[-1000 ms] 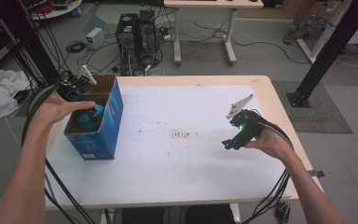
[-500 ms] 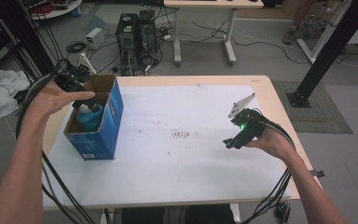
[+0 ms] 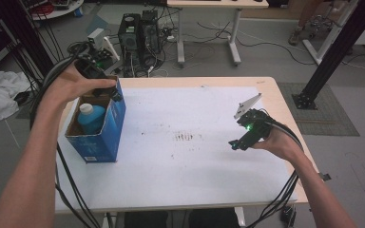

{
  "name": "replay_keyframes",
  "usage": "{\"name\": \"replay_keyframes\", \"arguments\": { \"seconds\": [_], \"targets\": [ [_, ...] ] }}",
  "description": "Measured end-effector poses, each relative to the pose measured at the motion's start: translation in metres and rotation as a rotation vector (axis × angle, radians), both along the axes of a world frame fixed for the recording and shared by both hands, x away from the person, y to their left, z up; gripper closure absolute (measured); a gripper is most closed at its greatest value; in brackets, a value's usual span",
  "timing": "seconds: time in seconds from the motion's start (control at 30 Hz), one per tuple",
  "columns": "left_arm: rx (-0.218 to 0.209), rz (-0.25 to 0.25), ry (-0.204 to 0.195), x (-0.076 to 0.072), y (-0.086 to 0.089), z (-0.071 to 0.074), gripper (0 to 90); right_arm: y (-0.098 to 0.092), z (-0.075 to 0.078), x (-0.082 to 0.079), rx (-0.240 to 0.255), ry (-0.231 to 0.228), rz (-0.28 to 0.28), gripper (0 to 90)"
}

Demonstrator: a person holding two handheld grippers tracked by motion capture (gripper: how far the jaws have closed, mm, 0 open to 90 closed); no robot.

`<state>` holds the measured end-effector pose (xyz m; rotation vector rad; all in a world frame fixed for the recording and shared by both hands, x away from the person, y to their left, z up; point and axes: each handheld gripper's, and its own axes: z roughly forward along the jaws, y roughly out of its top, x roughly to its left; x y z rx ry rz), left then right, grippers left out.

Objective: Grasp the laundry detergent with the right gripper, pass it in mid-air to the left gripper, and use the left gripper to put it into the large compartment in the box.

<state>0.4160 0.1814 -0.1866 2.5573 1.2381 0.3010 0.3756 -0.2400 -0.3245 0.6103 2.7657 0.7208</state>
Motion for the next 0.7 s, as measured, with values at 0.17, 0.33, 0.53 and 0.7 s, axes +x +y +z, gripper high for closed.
{"name": "replay_keyframes", "arguments": {
  "seconds": [0.17,0.33,0.53,0.7],
  "targets": [
    [0.004,-0.054,0.004,0.003,-0.027,-0.003,31.9,-0.001,0.002,0.001,-0.003,0.001,-0.005,13.3],
    [0.014,-0.103,0.023,0.005,-0.05,-0.014,31.9,-0.001,0.003,0.001,-0.01,0.004,-0.009,13.3],
    [0.027,-0.165,0.056,0.006,-0.081,-0.035,28.0,-0.002,0.005,0.002,-0.008,0.002,-0.012,13.3],
    [0.035,-0.206,0.075,0.006,-0.106,-0.054,25.3,-0.004,0.009,0.002,-0.016,-0.001,-0.017,13.3]
  ]
}}
